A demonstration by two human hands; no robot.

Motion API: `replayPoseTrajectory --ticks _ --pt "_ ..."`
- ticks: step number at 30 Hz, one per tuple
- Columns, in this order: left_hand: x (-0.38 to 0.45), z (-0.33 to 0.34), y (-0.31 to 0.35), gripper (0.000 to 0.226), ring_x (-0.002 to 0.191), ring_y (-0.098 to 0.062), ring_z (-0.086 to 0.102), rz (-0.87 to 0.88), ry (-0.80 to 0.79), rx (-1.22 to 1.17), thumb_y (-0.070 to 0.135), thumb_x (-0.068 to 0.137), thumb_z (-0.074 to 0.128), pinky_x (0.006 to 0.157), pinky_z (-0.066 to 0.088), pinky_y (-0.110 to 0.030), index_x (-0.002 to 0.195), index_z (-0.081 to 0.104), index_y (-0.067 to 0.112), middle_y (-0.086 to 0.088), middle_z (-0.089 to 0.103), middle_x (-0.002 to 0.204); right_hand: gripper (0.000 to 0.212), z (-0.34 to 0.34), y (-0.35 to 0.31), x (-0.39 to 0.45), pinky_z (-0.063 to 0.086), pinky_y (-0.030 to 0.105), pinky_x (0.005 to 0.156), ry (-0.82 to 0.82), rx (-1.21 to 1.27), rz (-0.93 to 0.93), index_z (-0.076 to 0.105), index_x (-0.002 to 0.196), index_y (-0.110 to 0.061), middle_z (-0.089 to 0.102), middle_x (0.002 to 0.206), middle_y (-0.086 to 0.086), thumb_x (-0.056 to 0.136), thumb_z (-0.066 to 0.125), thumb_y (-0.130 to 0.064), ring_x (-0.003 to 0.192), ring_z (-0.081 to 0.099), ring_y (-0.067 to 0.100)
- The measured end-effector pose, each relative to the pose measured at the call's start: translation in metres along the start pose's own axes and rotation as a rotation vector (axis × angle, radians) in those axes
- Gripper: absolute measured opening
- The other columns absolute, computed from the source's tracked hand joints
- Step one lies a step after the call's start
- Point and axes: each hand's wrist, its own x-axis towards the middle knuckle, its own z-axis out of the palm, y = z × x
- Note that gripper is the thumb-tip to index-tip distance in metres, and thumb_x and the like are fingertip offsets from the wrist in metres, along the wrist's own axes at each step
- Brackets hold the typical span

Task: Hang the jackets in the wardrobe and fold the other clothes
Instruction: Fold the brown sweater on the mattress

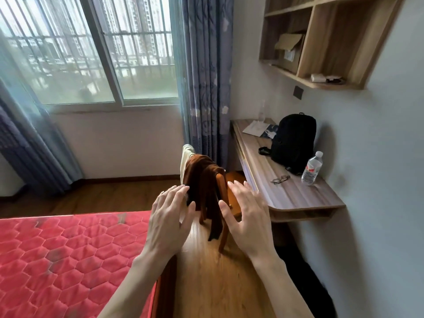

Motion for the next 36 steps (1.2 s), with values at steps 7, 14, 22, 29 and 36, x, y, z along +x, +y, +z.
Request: replayPoseTrajectory --ticks 7,14,22,29,36 --pt "0.063 0.037 -0.032 0.044 0.141 -0.017 0.047 -0.103 0.024 0.026 0.040 0.102 0.051 0.119 0.032 -0.038 0.141 0.056 0.021 0.003 0.061 0.142 0.063 0.050 0.026 0.086 0.009 0.030 0.123 -0.053 0.060 0.007 0.041 0.156 -0.030 0.041 0.162 -0.009 0.103 0.044 -0.064 0.154 0.026 0.008" --pt "0.117 0.070 -0.086 0.046 0.142 -0.016 0.046 -0.166 -0.002 0.049 0.042 0.102 0.048 0.119 0.033 -0.038 0.142 0.055 0.022 0.004 0.061 0.141 0.063 0.108 0.051 0.154 0.018 0.035 0.125 -0.096 0.090 0.057 0.043 0.155 -0.029 0.044 0.161 -0.006 0.102 0.048 -0.062 0.153 0.031 0.013" --pt "0.213 0.125 -0.163 0.048 0.138 -0.018 0.049 -0.152 -0.046 0.004 0.045 0.102 0.046 0.117 0.038 -0.042 0.141 0.056 0.019 0.002 0.063 0.138 0.061 0.175 0.069 0.243 0.024 0.038 0.128 -0.135 0.076 0.124 0.040 0.157 -0.027 0.043 0.161 -0.005 0.103 0.053 -0.053 0.154 0.029 0.012" --pt "0.286 0.179 -0.241 0.051 0.133 -0.019 0.053 -0.108 -0.165 -0.026 0.051 0.101 0.045 0.113 0.042 -0.042 0.142 0.055 0.022 0.003 0.063 0.138 0.063 0.236 0.079 0.300 0.023 0.031 0.123 -0.165 0.050 0.228 0.038 0.158 -0.026 0.042 0.162 -0.003 0.103 0.056 -0.049 0.154 0.030 0.013" --pt "0.311 0.234 -0.266 0.042 0.128 -0.017 0.054 -0.079 -0.310 -0.065 0.045 0.101 0.055 0.111 0.042 -0.036 0.137 0.058 0.022 0.003 0.065 0.133 0.068 0.284 0.099 0.332 0.024 0.034 0.125 -0.271 -0.020 0.304 0.032 0.161 -0.024 0.038 0.165 0.001 0.103 0.057 -0.047 0.156 0.027 0.017"
